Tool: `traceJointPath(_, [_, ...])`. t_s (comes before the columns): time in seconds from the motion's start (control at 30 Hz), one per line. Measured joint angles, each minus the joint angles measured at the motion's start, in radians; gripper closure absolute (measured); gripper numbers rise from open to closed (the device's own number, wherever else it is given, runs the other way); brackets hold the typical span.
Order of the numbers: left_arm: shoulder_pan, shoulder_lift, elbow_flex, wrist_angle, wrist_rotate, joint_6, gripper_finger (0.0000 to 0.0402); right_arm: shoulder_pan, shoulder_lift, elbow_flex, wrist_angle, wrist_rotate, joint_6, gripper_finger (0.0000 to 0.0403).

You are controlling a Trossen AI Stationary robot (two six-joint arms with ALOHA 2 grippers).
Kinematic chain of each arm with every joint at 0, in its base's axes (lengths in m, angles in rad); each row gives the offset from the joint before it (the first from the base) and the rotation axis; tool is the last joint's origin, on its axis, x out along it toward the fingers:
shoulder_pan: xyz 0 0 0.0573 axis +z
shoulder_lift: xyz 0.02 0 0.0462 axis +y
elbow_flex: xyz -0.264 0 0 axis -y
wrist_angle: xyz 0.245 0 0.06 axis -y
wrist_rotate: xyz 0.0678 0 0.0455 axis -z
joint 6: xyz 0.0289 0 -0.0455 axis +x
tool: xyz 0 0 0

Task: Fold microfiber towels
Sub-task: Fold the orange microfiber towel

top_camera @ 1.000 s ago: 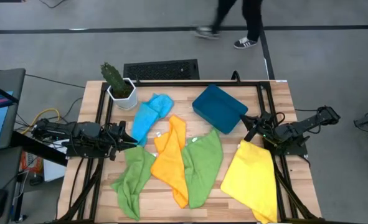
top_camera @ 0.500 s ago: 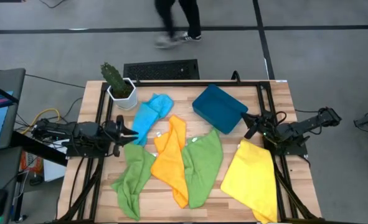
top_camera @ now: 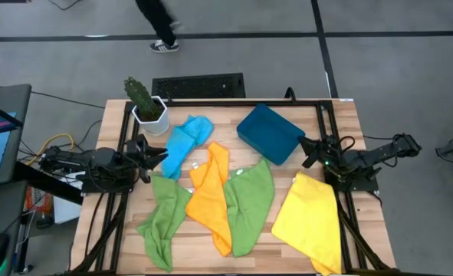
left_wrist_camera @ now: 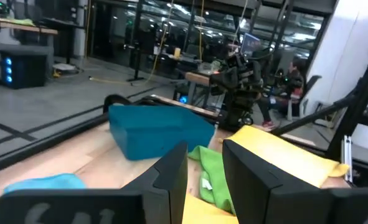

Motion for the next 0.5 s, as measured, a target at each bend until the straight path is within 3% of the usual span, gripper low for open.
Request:
traceJointPath(0.17, [0.000, 0.000, 0.002, 0.023, -0.083, -0.066, 0.0308, 0.002, 0.000, 0.000, -0.001, -0.002, 0.057, 0.0370])
traceJointPath(0.37, [0.000, 0.003, 0.002, 0.022, -0.086, -0.136, 0.0308, 0.002, 0.000, 0.000, 0.000, -0.023, 0.071, 0.0370])
traceJointPath(0.5, [0.000, 0.004, 0.002, 0.072, -0.170, -0.139, 0.0308, 0.002, 0.000, 0.000, -0.001, -0.026, 0.071, 0.0370])
